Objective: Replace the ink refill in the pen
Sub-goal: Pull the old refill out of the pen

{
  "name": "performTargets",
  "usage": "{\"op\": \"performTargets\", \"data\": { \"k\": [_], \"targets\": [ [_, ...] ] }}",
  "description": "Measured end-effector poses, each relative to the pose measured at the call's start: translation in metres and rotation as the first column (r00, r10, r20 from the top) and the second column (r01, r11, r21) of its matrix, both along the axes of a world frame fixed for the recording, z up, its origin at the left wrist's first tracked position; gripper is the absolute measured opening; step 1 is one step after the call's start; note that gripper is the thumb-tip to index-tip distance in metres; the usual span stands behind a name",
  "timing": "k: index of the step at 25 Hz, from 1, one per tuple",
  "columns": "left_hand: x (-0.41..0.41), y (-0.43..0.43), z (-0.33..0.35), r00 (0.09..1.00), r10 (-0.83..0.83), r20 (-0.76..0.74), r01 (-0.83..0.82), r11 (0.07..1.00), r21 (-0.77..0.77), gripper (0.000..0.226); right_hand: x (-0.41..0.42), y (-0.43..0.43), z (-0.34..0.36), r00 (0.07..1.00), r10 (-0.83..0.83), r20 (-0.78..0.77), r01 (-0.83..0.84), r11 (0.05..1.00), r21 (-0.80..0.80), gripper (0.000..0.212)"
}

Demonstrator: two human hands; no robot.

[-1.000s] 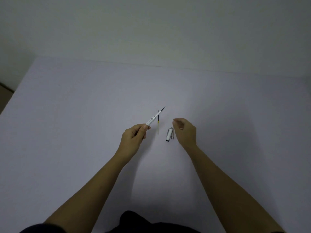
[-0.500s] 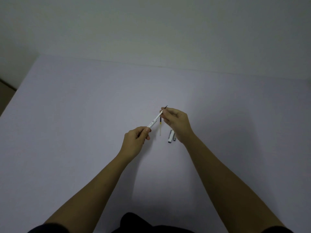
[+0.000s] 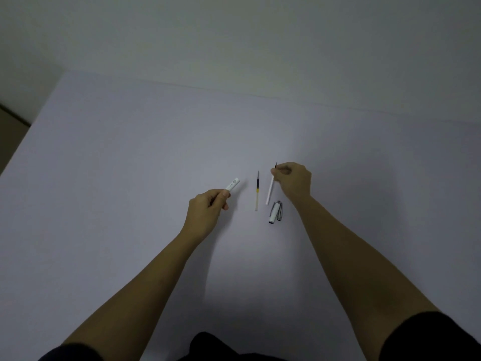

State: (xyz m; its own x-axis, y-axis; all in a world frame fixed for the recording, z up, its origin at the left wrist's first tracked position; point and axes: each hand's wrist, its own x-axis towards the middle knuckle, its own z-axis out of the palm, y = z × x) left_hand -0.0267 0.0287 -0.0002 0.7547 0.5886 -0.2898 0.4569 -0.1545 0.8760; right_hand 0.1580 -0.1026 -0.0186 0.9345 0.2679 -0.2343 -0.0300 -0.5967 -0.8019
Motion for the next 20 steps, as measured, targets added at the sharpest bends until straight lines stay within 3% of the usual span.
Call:
{"op": "performTargets", "data": {
  "k": [5,13,16,20],
  "targets": [
    [0.004,0.007,0.001,0.999,0.032,0.02,-0.032,0.999,-0.002,0.023,-0.006,0.006,-0.016,0.992,0.103,0.071,-0.091,0.983,-0.159,0.021],
    [0.005,0.014,-0.002,0.998,0.064,0.005,-0.064,0.998,-0.015,0.023,-0.011,0.007,-0.014,0.982,0.101,0.16,-0.076,0.984,-0.16,0.019],
    [0.006,0.016,-0.001,0.998,0.067,0.002,-0.067,0.998,-0.02,0.024,-0.015,0.017,-0.005,0.976,0.157,0.151,-0.133,0.979,-0.154,0.019],
    [0.007,0.018,0.003,0.997,0.075,0.004,-0.075,0.997,-0.02,0.022,-0.027,0.037,0.002,0.949,0.292,0.119,-0.249,0.926,-0.284,0.025]
  ]
}}
